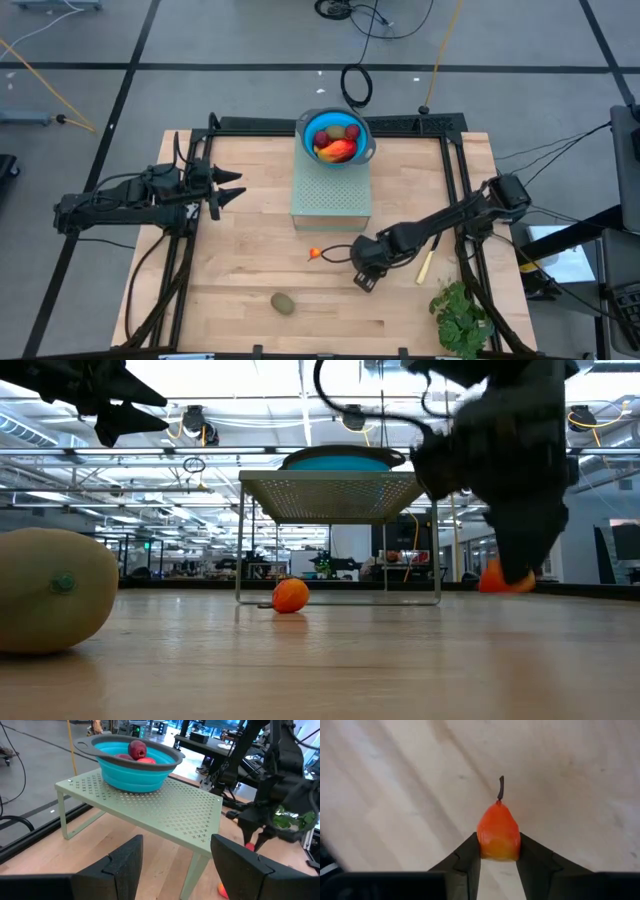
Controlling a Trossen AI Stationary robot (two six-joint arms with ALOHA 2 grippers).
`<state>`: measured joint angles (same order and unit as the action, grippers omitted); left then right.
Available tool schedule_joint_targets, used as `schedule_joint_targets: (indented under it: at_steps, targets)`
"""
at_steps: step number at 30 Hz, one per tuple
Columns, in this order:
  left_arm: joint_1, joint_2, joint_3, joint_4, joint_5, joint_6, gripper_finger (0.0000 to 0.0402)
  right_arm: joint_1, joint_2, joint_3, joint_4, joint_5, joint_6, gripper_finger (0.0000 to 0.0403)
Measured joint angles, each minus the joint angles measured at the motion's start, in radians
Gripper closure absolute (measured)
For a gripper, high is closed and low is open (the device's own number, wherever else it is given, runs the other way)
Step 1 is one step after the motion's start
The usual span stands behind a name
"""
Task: Pick & Place Fruit
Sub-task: Put the pear into the blue strainer bowl on the shelf
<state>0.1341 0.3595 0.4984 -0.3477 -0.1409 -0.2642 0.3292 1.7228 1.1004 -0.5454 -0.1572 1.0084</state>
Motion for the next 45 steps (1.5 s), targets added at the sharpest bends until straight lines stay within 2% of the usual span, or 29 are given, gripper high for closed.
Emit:
schedule_joint_targets:
  at_steps: [9, 22, 30, 41, 45]
  targets:
    - [0.0, 0.0, 0.0, 0.0, 0.0, 0.0, 0.0167, 0.0, -0.183, 0.0, 0.015, -0.005, -0.064, 0.0306]
    - [0.0, 0.0, 0.0, 0.0, 0.0, -0.001, 0.0167, 0.0, -0.423, 0.0, 0.236, 0.004, -0.144, 0.0303]
    - [0.0, 0.0, 0.0, 0.0, 0.0, -0.004, 0.0167, 0.0, -0.46, 0.0, 0.368, 0.0, -0.175, 0.0304]
    - [0.0, 0.0, 0.0, 0.0, 0.0, -0.006, 0.0167, 0.0, -0.462, 0.001, 0.394, 0.0, -0.19, 0.0303]
    - [0.0, 0.0, 0.0, 0.0, 0.0, -0.005, 0.0167, 0.0, -0.462, 0.001, 0.4, 0.004, -0.264, 0.0299]
